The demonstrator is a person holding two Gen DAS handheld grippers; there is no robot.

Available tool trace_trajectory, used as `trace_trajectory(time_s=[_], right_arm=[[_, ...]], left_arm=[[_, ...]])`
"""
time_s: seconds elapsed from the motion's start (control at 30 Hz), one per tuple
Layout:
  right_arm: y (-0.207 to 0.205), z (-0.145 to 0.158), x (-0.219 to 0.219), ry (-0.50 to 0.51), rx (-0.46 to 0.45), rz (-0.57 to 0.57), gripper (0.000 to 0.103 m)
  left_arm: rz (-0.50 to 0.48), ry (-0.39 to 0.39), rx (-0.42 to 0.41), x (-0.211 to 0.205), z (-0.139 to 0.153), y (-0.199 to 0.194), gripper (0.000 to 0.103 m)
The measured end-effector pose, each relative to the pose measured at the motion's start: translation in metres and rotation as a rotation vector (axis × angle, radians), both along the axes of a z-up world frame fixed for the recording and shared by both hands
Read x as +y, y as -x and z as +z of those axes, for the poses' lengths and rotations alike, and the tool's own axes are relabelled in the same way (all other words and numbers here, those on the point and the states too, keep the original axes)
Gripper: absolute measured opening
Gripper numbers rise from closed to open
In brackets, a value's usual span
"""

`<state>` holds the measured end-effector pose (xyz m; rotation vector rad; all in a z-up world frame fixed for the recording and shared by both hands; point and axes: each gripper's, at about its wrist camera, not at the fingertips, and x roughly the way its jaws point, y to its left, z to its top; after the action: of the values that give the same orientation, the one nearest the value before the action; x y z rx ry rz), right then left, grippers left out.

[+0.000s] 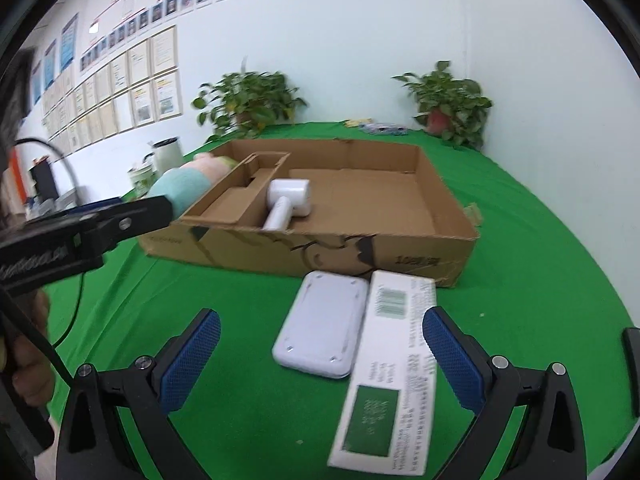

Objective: Organize objects
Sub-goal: 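Withdraw both tools and move them to the white rectangular device, then close both grippers on the white rectangular device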

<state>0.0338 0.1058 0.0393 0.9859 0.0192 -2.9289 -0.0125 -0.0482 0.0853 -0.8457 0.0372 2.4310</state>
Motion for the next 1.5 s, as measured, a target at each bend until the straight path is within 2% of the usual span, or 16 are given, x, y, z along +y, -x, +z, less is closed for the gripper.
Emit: trace_trajectory(time_s=[0.07,0.17,0.2,0.33,0.37,0.57,0.8,0.87,0.93,1.03,1.1,1.2,1.27,1.3,1.37,1.5], right_arm=[[-0.002,-0.011,-0.010,0.029,-0.046,0.092,0.102],[-0.004,-0.032,-0.020,0.162,-0.135,0.234,0.102],[-0.004,-0.039,-0.023,0.179,-0.157,0.247,0.102],[0.004,-0.062,-0.021,0.148,-0.236,0.196,0.100],[0.005,-0.063,-0.017,0.111,-0.229,0.170,0.100],[0.018,-0.064,0.018,0.089,-0.266,0.019,0.100],[0.071,-0.059,-0.004,0.051,-0.287,0.009,0.099],[0.082,-0.061,-0.011,0.030,-0.291,0.004,0.092],[0.091,-0.068,-0.015,-0.046,-0.311,-0.044,0.070],[0.086,-0.068,-0.014,-0.012,-0.319,-0.017,0.066],[0.070,-0.067,-0.016,0.014,-0.325,0.011,0.066],[0.032,-0.066,-0.022,0.071,-0.332,0.098,0.067],[0.011,-0.066,-0.022,0.087,-0.309,0.124,0.083],[0.002,-0.064,-0.022,0.089,-0.281,0.126,0.100],[-0.008,-0.062,-0.022,0.090,-0.235,0.144,0.102],[-0.005,-0.065,-0.030,0.033,-0.239,0.166,0.102]], left_arm=[[-0.019,-0.001,-0.048,-0.003,-0.009,0.006,0.075],[-0.046,-0.009,-0.124,-0.006,-0.024,0.014,0.075],[-0.058,-0.013,-0.149,-0.005,-0.029,0.016,0.075],[-0.121,-0.038,-0.240,0.001,-0.047,0.022,0.075],[-0.136,-0.034,-0.252,0.004,-0.050,0.023,0.075],[-0.182,-0.047,-0.287,0.019,-0.059,0.030,0.075],[-0.150,-0.016,-0.288,0.020,-0.058,0.046,0.075],[-0.130,-0.012,-0.295,0.013,-0.059,0.049,0.075],[-0.139,-0.036,-0.314,0.005,-0.060,0.050,0.075],[-0.150,-0.045,-0.341,-0.002,-0.062,0.044,0.075],[-0.190,-0.093,-0.391,-0.007,-0.066,0.037,0.075],[-0.270,-0.172,-0.497,-0.007,-0.078,0.027,0.075],[-0.312,-0.209,-0.563,-0.001,-0.088,0.022,0.075],[-0.324,-0.211,-0.583,0.003,-0.092,0.020,0.075],[-0.359,-0.209,-0.626,0.015,-0.100,0.016,0.075],[-0.401,-0.228,-0.670,0.027,-0.103,0.003,0.075]])
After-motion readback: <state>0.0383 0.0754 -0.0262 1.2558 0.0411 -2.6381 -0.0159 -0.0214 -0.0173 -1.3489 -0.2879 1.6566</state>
